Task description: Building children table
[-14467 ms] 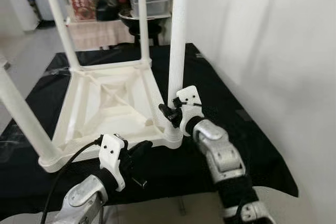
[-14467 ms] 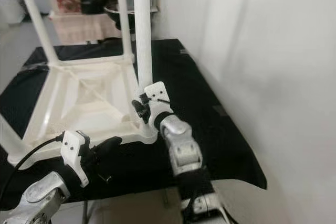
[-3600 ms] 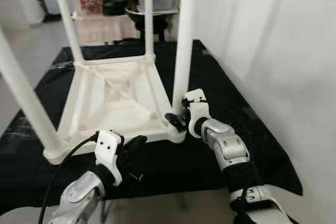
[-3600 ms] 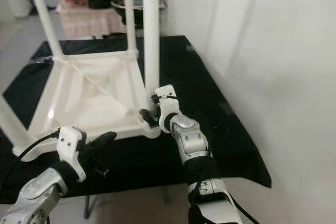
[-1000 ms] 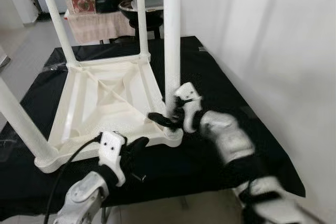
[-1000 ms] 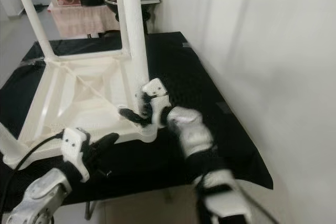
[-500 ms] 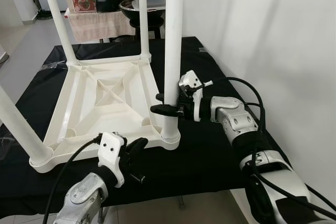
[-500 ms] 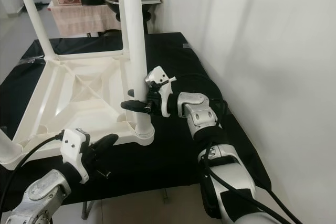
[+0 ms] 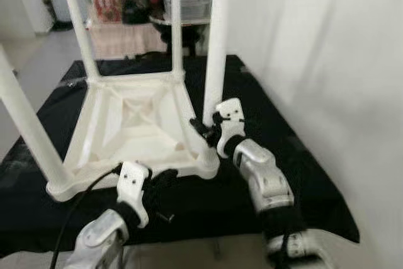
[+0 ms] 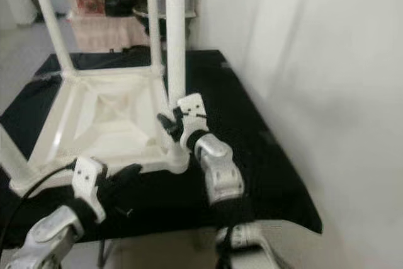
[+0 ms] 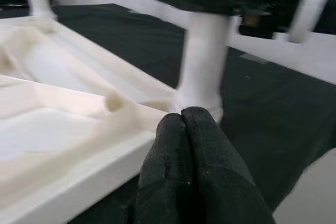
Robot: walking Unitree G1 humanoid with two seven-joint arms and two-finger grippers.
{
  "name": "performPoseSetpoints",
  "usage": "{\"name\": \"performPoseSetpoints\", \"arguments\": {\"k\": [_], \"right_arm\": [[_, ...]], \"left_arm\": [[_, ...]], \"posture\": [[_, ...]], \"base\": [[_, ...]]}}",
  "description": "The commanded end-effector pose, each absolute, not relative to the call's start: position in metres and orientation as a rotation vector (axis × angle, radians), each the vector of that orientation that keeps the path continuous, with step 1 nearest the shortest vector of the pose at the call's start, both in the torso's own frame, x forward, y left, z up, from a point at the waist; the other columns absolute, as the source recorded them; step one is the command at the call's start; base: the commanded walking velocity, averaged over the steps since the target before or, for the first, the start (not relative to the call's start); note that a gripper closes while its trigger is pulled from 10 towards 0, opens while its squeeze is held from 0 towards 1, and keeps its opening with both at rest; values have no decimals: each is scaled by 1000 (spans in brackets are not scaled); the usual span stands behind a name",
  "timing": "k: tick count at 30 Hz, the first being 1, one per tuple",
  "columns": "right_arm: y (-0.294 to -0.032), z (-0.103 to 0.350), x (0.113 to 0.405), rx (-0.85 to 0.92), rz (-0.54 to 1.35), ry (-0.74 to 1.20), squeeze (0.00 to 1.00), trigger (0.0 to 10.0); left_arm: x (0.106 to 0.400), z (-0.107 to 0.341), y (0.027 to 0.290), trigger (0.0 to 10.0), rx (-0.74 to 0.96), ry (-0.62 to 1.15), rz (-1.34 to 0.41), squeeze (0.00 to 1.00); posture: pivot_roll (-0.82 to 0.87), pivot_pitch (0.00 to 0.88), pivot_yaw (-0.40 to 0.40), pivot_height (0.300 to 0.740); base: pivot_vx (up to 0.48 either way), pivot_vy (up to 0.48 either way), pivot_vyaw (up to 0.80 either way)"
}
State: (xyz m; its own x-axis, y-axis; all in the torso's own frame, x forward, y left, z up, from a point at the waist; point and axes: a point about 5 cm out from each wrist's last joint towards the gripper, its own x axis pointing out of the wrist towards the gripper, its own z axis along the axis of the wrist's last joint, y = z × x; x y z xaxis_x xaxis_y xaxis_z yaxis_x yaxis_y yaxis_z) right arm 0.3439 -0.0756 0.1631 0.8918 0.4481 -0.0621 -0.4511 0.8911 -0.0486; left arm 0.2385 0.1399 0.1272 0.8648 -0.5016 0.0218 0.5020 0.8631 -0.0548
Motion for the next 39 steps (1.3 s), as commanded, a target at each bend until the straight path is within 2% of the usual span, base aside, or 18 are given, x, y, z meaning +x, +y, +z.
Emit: {"name": "performPoseSetpoints", "arguments": {"k": [1,5,6,7,9,10,11,12,17,21,22,23,24,34,35,37,38,39], "right_arm": [[-85,133,341,-95,418,211,0,0],[-84,132,348,-110,437,217,0,0],[-82,134,348,-123,440,208,0,4314],[-80,134,347,-114,461,213,0,10000],[-79,134,346,-103,478,218,0,10000],[-76,137,344,-75,503,219,855,10000],[-76,137,344,-75,503,219,855,10000],[-73,142,344,-44,541,215,1000,10000],[-68,155,344,-22,618,177,1000,10000],[-74,186,353,-60,900,71,1000,10000],[-81,193,357,-89,976,51,682,10000],[-81,193,357,-89,976,51,682,10000],[-90,197,361,-94,1035,54,0,10000],[-102,201,365,-118,1213,86,0,10000],[-99,200,367,-117,1239,106,0,7608],[-99,200,367,-117,1239,106,0,7608],[-97,199,368,-110,1260,122,0,0],[-97,199,368,-110,1260,122,0,0]], "left_arm": [[241,126,141,10000,-58,1,-538,0],[244,126,139,10000,-60,2,-554,0],[244,126,140,10000,-64,-2,-541,0],[243,126,140,10000,-67,-7,-528,0],[243,126,140,10000,-68,-10,-520,0],[244,127,140,10000,-69,-12,-517,0],[244,127,140,10000,-69,-12,-517,0],[244,127,140,10000,-70,-12,-517,0],[244,127,140,10000,-70,-12,-521,0],[244,128,139,10000,-69,-11,-527,0],[244,128,139,10000,-69,-11,-527,0],[244,128,139,10000,-69,-11,-527,0],[244,128,138,10000,-69,-11,-527,0],[242,127,138,10000,-68,-10,-526,0],[241,127,138,10000,-67,-7,-527,0],[241,127,138,10000,-67,-7,-527,0],[240,127,138,10000,-65,-5,-527,0],[240,127,138,10000,-65,-5,-527,0]], "posture": [[-11,0,-18,740],[-6,0,-24,740],[-4,0,-27,740],[-4,0,-28,740],[-4,0,-28,740],[-3,0,-33,740],[-3,0,-33,740],[-4,0,-31,740],[-4,0,-31,740],[7,0,-36,740],[7,0,-36,740],[7,0,-36,740],[13,0,-39,740],[31,0,-40,740],[40,0,-38,740],[40,0,-38,740],[43,0,-38,740],[43,0,-38,740]], "base": [[0,0,0],[0,0,0],[0,0,0],[0,0,0],[0,0,0],[0,0,0],[0,0,0],[0,0,0],[0,0,0],[0,0,0],[0,0,0],[0,0,0],[0,0,0],[0,0,0],[0,0,0],[0,0,0],[0,0,0],[0,0,0]]}}
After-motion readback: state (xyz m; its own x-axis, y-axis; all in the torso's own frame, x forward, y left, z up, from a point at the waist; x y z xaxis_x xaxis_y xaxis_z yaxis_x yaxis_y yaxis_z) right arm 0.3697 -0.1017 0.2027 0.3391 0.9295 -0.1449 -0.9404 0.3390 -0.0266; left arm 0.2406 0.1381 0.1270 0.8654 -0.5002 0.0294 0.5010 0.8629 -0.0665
